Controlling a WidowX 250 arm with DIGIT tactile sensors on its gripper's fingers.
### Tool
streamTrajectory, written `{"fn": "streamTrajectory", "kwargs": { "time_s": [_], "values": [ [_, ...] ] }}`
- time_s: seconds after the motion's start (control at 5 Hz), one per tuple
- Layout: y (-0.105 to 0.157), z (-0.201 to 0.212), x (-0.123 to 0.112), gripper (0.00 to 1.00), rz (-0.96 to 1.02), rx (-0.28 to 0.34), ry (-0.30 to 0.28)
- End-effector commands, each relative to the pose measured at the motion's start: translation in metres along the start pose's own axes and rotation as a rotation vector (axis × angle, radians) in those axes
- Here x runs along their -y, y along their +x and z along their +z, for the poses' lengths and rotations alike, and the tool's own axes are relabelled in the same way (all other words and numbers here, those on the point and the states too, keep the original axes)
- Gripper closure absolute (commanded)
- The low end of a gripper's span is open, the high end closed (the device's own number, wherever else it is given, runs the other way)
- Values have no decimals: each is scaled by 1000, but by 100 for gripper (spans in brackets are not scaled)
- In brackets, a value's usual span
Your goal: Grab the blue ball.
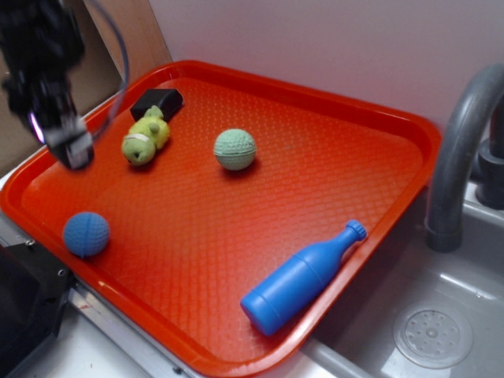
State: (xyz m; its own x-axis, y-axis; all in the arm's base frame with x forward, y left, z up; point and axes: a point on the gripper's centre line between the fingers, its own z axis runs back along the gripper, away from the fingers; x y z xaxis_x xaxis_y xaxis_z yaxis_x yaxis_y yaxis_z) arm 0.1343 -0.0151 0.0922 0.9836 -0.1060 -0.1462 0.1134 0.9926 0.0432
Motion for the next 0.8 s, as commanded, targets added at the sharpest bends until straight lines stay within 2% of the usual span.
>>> {"fn": "streamTrajectory", "kwargs": {
  "time_s": [0.0,0.2,0.4,0.6],
  "values": [
    [0,-38,28,0,-43,95,-63],
    [0,-51,39,0,-53,144,-96],
    [-1,-63,31,0,-79,121,-41],
    [-6,-74,-4,0,-52,110,47]
  ]
}}
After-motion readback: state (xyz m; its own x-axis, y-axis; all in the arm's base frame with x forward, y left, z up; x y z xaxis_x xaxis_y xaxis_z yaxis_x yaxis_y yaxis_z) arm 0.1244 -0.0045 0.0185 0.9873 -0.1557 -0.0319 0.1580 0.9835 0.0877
